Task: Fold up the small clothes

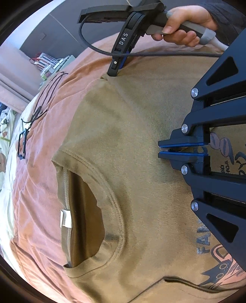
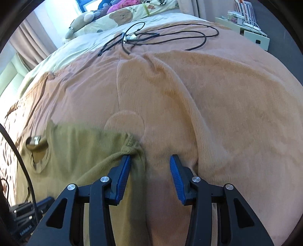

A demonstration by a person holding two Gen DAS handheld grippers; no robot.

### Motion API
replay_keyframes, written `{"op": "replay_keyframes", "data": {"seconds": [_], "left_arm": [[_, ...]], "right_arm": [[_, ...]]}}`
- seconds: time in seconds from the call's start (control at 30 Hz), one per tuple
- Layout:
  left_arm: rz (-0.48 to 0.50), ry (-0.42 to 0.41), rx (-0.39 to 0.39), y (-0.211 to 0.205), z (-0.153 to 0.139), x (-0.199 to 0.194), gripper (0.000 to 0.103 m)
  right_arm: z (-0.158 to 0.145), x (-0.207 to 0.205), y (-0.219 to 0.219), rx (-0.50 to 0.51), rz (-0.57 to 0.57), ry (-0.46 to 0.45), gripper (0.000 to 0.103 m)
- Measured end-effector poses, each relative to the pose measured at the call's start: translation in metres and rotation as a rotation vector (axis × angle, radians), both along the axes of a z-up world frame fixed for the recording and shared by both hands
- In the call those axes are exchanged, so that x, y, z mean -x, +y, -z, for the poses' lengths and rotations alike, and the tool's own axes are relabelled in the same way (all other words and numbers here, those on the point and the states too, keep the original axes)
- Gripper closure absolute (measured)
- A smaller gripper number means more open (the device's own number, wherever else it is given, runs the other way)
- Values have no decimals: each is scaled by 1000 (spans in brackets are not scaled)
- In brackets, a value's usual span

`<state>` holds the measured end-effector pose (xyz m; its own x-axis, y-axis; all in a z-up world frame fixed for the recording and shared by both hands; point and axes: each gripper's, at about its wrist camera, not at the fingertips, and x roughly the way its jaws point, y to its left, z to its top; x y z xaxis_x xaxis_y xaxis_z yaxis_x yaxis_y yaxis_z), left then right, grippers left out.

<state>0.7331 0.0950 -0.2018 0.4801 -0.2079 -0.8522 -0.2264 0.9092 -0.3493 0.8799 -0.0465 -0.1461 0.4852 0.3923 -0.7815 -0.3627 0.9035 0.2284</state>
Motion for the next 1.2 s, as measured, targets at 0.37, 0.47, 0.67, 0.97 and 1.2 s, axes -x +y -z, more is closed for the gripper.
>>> {"op": "replay_keyframes", "data": {"seconds": [0.37, 0.47, 0.67, 0.97, 1.2], "left_arm": [[-56, -18, 72, 12, -17, 24, 48], [-60, -23, 53, 15, -27, 37, 47], [-84, -44, 15, 24, -55, 64, 30], [-82, -118, -42, 29, -119, 121, 2], [-68, -157, -109, 36, -168, 168, 0]], "right_arm": [[-22, 42, -38, -80, -47, -5, 62], [-32, 55, -43, -54, -69, 1, 62], [-66, 89, -46, 40, -102, -31, 46], [-131, 171, -65, 92, -91, -95, 10], [-165, 235, -72, 105, -71, -129, 0]]}}
